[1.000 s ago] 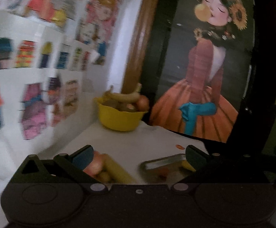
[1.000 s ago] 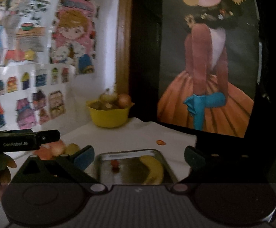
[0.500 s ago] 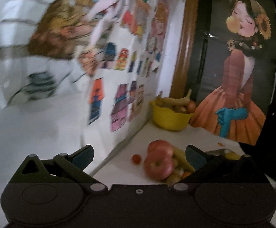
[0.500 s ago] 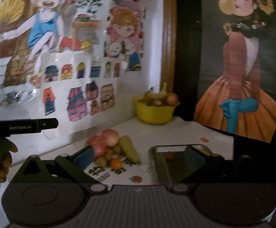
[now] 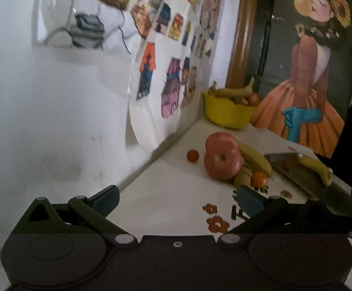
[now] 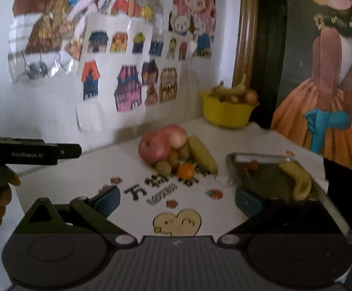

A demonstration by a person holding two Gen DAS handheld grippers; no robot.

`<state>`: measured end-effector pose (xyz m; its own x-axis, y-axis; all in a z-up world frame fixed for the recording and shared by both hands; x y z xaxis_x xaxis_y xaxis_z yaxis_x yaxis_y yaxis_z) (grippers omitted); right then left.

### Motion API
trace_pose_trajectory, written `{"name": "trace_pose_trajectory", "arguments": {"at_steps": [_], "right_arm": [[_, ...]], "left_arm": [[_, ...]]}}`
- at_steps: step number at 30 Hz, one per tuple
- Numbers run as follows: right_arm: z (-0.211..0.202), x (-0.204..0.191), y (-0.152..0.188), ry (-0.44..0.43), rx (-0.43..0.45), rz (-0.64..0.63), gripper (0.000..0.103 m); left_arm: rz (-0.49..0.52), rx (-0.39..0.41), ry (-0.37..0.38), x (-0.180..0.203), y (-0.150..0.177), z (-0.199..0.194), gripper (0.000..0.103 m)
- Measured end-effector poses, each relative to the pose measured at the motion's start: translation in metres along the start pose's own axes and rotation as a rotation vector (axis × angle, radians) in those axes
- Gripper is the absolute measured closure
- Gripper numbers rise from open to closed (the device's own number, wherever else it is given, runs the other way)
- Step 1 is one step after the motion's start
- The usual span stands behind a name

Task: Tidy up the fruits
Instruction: 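Lift both grippers away from the tray toward the remaining fruit, then grasp the mandarin orange with the right gripper while the left gripper grasps a brown kiwi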

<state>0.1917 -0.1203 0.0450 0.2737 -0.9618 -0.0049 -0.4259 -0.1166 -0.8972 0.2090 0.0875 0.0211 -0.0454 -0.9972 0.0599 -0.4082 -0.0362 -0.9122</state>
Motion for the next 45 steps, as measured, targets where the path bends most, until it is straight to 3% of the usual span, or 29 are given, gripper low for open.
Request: {"name": "trace_pose_trajectory", "arguments": {"at_steps": [18, 32, 39, 45], "right_arm": [[0.046, 0.022, 0.024, 0.025, -0.108, 0.025, 0.0], [0.086, 0.058, -0.008, -0.064, -0.132, -0.153, 0.001], [0.12, 0.058, -0.015, -0.174, -0.169, -0.228, 0.011], [0.14, 0.055, -0.016, -0.249, -0.194, -0.283, 0.028]], "left_arm": [[0.045, -0.098, 0.088, 0.034, 0.004, 0.046, 0.001], [0.004, -0.158, 0.161, 0.065, -0.005, 0.093, 0.001], [0.002, -0.158, 0.199, 0.085, -0.012, 0.112, 0.001], [-0.006, -0.17, 0.2, 0.092, -0.014, 0.127, 0.012]]}}
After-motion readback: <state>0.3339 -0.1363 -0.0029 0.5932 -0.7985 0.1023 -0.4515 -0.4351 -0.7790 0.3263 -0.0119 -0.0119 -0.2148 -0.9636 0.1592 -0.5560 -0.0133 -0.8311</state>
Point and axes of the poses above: each gripper's, at about its wrist camera, not at the fingertips, and z roughly the way its jaws point, x to its right, y to its underside, the point moved 7 cm from there along z, roughly the way its jaws point, and after that the axes turned 6 degrees about z, right-handed, at the moved point
